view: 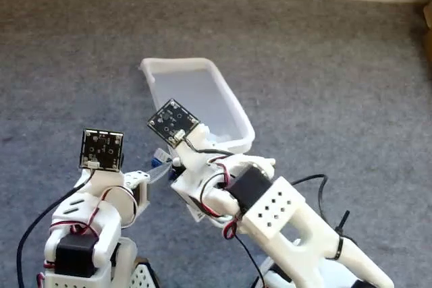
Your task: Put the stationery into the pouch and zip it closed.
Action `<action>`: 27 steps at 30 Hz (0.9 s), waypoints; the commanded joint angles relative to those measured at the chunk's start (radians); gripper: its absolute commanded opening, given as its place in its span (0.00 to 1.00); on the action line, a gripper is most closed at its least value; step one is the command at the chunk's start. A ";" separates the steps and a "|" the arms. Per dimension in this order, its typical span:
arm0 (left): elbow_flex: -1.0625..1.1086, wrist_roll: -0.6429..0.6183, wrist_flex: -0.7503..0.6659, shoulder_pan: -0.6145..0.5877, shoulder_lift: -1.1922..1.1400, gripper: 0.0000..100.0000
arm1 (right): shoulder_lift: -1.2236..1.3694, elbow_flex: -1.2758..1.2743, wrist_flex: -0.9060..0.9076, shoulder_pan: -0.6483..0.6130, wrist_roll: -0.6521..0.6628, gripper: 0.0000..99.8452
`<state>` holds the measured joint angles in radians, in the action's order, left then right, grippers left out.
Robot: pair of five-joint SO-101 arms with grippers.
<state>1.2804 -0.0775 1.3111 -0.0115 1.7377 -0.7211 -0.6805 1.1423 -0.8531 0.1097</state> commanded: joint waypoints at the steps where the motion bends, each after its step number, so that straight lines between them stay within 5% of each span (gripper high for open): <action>1: -0.044 -0.014 0.000 0.019 0.004 0.34 | -0.054 0.012 -0.015 0.013 0.012 0.00; 15: 0.053 -0.015 -0.135 0.076 0.002 0.34 | -0.062 0.008 -0.012 0.012 0.011 0.00; 27: 0.122 -0.006 -0.242 0.070 0.004 0.21 | -0.062 0.012 0.028 0.015 0.011 0.00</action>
<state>1.4139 -0.0790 1.0932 0.0698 1.7377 -0.7411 -0.6805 1.1638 -0.8485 0.1097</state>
